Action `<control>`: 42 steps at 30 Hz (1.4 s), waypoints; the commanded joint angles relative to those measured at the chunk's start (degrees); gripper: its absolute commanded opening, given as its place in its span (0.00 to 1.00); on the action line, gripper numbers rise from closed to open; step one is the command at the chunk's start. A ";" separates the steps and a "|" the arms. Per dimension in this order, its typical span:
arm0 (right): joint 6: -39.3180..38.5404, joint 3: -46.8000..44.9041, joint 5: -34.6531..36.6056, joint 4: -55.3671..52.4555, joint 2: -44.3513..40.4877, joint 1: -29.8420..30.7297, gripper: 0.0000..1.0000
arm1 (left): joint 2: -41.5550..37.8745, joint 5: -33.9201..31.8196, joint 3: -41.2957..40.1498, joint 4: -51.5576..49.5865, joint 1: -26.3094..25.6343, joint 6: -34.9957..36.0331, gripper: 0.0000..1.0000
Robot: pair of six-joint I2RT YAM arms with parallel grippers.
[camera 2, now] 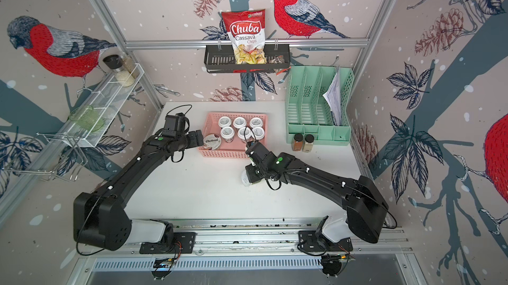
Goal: Put the yogurt in the basket
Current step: Pick up the yogurt from the center of the board, then place the yogurt in the basket.
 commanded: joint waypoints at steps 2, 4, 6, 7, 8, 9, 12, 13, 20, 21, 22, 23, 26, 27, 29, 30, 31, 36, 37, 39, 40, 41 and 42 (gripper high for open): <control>4.12 -0.31 -10.74 10.27 -1.16 -4.69 0.00 | -0.29 0.18 0.17 -0.22 0.19 0.00 0.94; 6.24 -0.31 -14.14 14.36 -1.05 -7.26 0.00 | -0.47 0.10 0.01 -0.12 0.19 -0.02 0.94; 8.83 -0.02 -16.46 18.69 -0.51 -9.45 0.00 | -0.56 -0.04 -0.01 -0.03 0.19 -0.03 0.94; 9.94 0.28 -17.37 20.50 -0.01 -10.29 0.00 | -0.56 -0.04 -0.01 -0.09 0.19 -0.13 0.94; 11.46 0.52 -18.40 22.84 0.57 -11.24 0.00 | -0.54 0.00 -0.01 -0.14 0.19 -0.07 0.94; 13.03 0.78 -19.11 25.12 1.32 -12.04 0.00 | -0.65 -0.02 -0.10 -0.14 0.19 -0.11 0.94; 16.88 1.91 -20.20 31.22 3.86 -13.41 0.00 | -0.65 0.00 -0.09 -0.10 0.27 -0.03 0.94; 17.97 2.19 -20.35 33.17 4.69 -13.72 0.00 | -0.65 0.09 -0.09 -0.08 0.26 -0.01 0.94; 25.37 3.67 -19.91 44.56 11.90 -15.31 0.00 | -0.73 0.45 -0.10 -0.14 0.47 0.18 0.94; 25.65 4.55 -20.01 44.95 13.13 -15.33 0.00 | -0.74 0.40 -0.10 -0.16 0.46 0.17 0.94; 25.56 5.42 -20.03 44.81 14.19 -15.25 0.00 | -0.74 0.40 -0.10 -0.15 0.51 0.25 0.94; 25.52 6.56 -20.00 44.68 15.50 -15.26 0.00 | -0.78 0.45 -0.10 -0.14 0.47 0.24 0.94; 25.65 9.03 -19.91 44.87 18.89 -15.30 0.00 | -0.82 0.62 -0.10 -0.17 0.47 0.20 0.94; 25.74 9.71 -19.96 44.98 19.99 -15.31 0.00 | -0.82 0.62 -0.10 -0.18 0.48 0.24 0.94; 25.70 10.61 -20.09 44.89 21.86 -15.28 0.00 | -0.83 0.63 -0.10 -0.14 0.52 0.22 0.94; 25.69 10.80 -20.09 44.91 22.65 -15.30 0.00 | -0.82 0.62 -0.05 -0.14 0.54 0.33 0.94; 25.61 10.89 -20.09 44.92 23.17 -15.25 0.00 | -0.86 0.58 -0.07 -0.14 0.54 0.31 0.94; 24.95 10.09 -19.13 44.71 24.48 -15.15 0.00 | -0.67 0.89 -0.09 -0.09 0.54 0.29 0.94; 24.91 9.87 -19.04 44.78 24.74 -15.18 0.00 | -0.61 0.91 -0.10 -0.05 0.54 0.28 0.94; 24.82 9.73 -18.80 44.85 25.43 -15.21 0.00 | -0.47 1.05 -0.05 -0.05 0.54 0.36 0.94; 24.90 9.69 -18.77 44.99 25.70 -15.16 0.00 | -0.41 1.06 -0.01 -0.09 0.54 0.34 0.94; 24.86 9.54 -18.64 45.08 25.99 -15.16 0.00 | -0.40 1.07 -0.05 -0.05 0.59 0.36 0.94; 24.69 9.45 -18.39 45.10 26.18 -15.19 0.00 | -0.38 1.00 -0.10 -0.05 0.59 0.34 0.94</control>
